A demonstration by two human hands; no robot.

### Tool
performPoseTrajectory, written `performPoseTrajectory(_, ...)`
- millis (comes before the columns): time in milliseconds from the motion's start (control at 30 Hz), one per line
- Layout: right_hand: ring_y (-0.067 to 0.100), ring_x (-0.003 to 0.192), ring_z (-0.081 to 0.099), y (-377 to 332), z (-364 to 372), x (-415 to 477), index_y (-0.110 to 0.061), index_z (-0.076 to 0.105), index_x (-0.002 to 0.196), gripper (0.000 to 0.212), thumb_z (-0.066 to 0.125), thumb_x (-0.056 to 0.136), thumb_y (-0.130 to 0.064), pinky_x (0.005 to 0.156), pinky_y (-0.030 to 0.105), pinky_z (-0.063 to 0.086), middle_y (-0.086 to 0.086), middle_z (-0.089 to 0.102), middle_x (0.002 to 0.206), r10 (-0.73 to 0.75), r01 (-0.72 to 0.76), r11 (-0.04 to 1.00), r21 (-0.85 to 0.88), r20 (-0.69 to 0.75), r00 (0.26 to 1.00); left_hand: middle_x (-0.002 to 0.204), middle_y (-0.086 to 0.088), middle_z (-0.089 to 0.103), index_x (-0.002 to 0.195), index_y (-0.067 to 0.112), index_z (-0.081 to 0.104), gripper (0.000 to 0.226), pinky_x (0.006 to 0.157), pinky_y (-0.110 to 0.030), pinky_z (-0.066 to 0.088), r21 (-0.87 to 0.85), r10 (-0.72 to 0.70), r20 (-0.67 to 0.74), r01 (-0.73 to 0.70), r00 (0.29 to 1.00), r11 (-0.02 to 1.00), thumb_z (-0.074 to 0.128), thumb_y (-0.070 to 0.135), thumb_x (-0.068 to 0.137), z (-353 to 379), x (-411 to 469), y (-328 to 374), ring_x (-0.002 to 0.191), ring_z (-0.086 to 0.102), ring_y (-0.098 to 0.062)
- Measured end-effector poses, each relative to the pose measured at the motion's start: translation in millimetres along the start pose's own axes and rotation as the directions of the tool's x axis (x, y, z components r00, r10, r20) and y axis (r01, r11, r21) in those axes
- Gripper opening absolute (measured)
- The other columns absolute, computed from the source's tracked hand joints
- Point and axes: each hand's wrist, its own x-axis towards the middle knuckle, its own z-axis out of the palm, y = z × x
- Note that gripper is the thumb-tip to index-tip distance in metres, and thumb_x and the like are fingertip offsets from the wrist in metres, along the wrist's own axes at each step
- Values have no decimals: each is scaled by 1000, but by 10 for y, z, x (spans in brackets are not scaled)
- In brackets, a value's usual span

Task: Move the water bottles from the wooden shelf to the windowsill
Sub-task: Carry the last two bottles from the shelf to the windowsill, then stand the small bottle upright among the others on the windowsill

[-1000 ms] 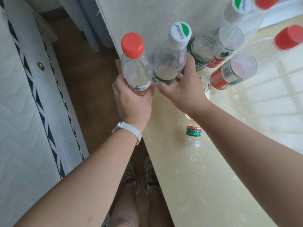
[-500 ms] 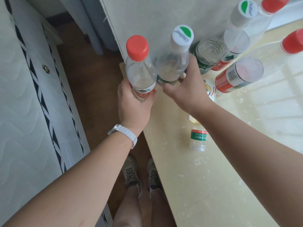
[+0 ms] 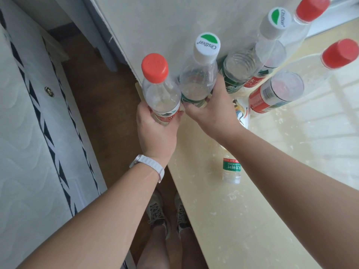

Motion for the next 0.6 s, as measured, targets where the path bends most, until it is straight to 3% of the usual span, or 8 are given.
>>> performPoseTrajectory(133, 3, 118, 58, -24, -25, -41, -20, 38, 143, 84, 79, 74, -42, 98, 33, 52, -10, 58, 131, 16, -16, 1000, 23, 17, 1000, 120, 3, 67, 120, 19, 54, 71, 92, -43, 57, 4, -46, 31, 46, 998, 999, 91, 43, 65, -43, -9, 28, 113, 65, -14)
performPoseTrajectory(233, -4, 126, 48, -53, -130, -140, -21, 33, 147, 89, 78, 75, -44, 99, 13, 42, -12, 50, 141, 34, -34, 999, 6, 41, 999, 129, 9, 61, 124, 27, 50, 71, 99, -34, 52, 27, -85, 91, 83, 992, 996, 92, 39, 68, -149, -92, 48, 121, 58, -5)
performPoseTrajectory(333, 5, 138, 39, -40, -303, -309, -20, 25, 152, 92, 77, 79, -41, 109, 26, 38, -7, 41, 151, 63, -59, 995, -80, 55, 996, 135, 7, 55, 130, 29, 46, 68, 102, -26, 46, 102, -111, 172, 95, 979, 990, 88, 30, 76, -323, -331, -3, 126, 53, -4)
performPoseTrajectory(400, 9, 135, 42, -14, -447, -455, -19, 29, 150, 84, 77, 83, -33, 109, 31, 40, -6, 44, 147, 87, -83, 991, -103, 33, 996, 133, 4, 54, 132, 18, 50, 61, 105, -32, 47, 173, -111, 223, 73, 969, 982, 84, 28, 81, -427, -535, -39, 125, 53, -8)
performPoseTrajectory(500, 5, 119, 52, 55, -669, -679, -25, 46, 136, 55, 72, 87, -27, 102, 31, 46, -12, 53, 130, 129, -130, 985, -110, -20, 991, 120, 8, 56, 125, 12, 58, 43, 101, -42, 51, 245, -87, 341, 1, 936, 970, 76, 26, 89, -450, -785, -77, 114, 56, -8)
performPoseTrajectory(600, 3, 105, 53, 188, -845, -888, -28, 52, 125, 40, 69, 88, -28, 92, 30, 50, -11, 54, 121, 202, -216, 960, -178, -93, 975, 112, 12, 58, 120, 13, 64, 43, 98, -38, 52, 229, -11, 485, -115, 874, 967, 63, 42, 88, -305, -885, 2, 110, 58, -8)
